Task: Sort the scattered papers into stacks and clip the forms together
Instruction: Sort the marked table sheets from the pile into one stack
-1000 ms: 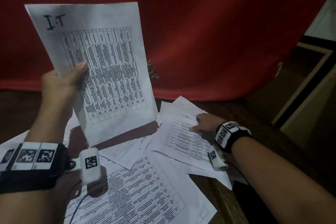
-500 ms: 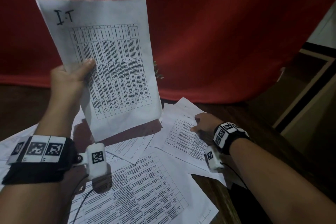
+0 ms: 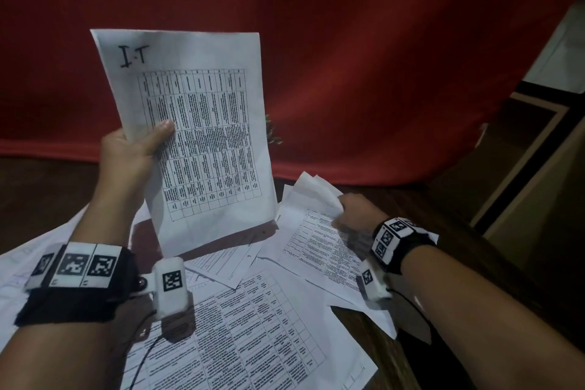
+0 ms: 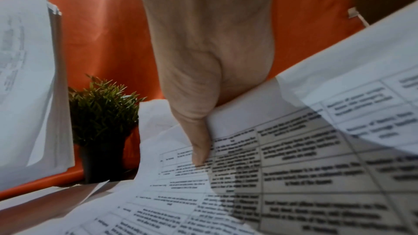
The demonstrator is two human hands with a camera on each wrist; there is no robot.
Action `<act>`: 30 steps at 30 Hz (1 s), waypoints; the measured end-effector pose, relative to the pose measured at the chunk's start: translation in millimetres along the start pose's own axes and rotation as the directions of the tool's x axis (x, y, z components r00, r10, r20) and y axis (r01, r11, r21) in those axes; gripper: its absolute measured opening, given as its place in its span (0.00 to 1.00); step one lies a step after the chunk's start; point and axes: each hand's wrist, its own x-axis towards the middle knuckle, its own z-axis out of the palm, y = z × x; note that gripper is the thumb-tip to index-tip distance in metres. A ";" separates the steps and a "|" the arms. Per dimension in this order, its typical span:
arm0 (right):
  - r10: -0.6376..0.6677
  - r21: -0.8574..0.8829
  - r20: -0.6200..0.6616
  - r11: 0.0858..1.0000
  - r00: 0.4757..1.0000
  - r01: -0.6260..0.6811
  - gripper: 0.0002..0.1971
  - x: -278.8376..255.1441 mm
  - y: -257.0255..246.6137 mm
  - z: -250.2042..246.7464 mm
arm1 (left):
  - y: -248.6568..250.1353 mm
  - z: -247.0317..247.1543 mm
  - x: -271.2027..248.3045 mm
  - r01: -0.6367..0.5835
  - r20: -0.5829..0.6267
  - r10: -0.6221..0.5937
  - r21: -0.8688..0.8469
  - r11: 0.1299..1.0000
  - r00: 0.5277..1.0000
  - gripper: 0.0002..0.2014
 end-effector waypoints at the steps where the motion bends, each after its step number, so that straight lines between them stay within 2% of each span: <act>1: -0.016 -0.008 -0.017 1.000 1.000 0.016 0.13 -0.7 0.4 -4.8 | -0.5 0.9 -0.9 0.003 -0.002 -0.003 0.004 1.000 1.000 0.06; 3: -0.042 -0.028 -0.073 0.999 0.996 0.040 0.10 -2.2 1.3 -13.3 | -0.9 2.7 -2.9 0.008 -0.006 -0.008 0.012 1.000 1.000 0.06; 5: -0.030 0.051 -0.127 0.998 0.992 0.036 0.10 -4.7 4.1 -21.1 | -0.8 3.6 -4.2 0.005 -0.007 -0.005 0.016 1.000 1.000 0.05; 8: -0.037 0.189 -0.164 0.980 0.986 0.068 0.04 -10.3 12.9 -33.8 | 0.1 2.6 -5.4 -0.002 -0.009 0.002 0.016 1.000 1.000 0.04; 14: -0.003 0.310 -0.320 0.945 0.947 0.108 0.12 -21.7 37.8 -76.6 | 0.2 -3.1 -3.9 -0.001 -0.036 0.002 0.028 1.000 0.999 0.05; 19: 0.024 0.435 -0.413 0.884 0.910 0.174 0.08 -43.1 49.5 -131.1 | -4.0 -1.9 -3.8 -0.003 -0.087 0.005 0.023 1.000 0.996 0.07; 22: 0.025 0.582 -0.432 0.771 0.901 0.258 0.09 -69.0 45.4 -158.9 | -7.7 3.7 -3.6 -0.008 -0.140 0.010 0.012 1.000 0.990 0.11; 25: -0.026 0.742 -0.436 0.555 0.900 0.375 0.14 -86.7 37.9 -175.4 | -11.6 12.6 -8.0 -0.007 -0.145 0.013 0.037 0.999 0.989 0.10; 27: -0.050 0.776 -0.453 0.469 0.890 0.421 0.13 -85.9 32.2 -175.8 | -14.0 21.4 -12.4 0.000 -0.103 0.007 0.064 0.998 0.995 0.07; 30: -0.043 0.821 -0.430 0.397 0.902 0.411 0.11 -78.3 15.2 -160.8 | -16.1 39.8 -20.1 0.023 0.011 -0.024 0.096 0.995 1.000 0.06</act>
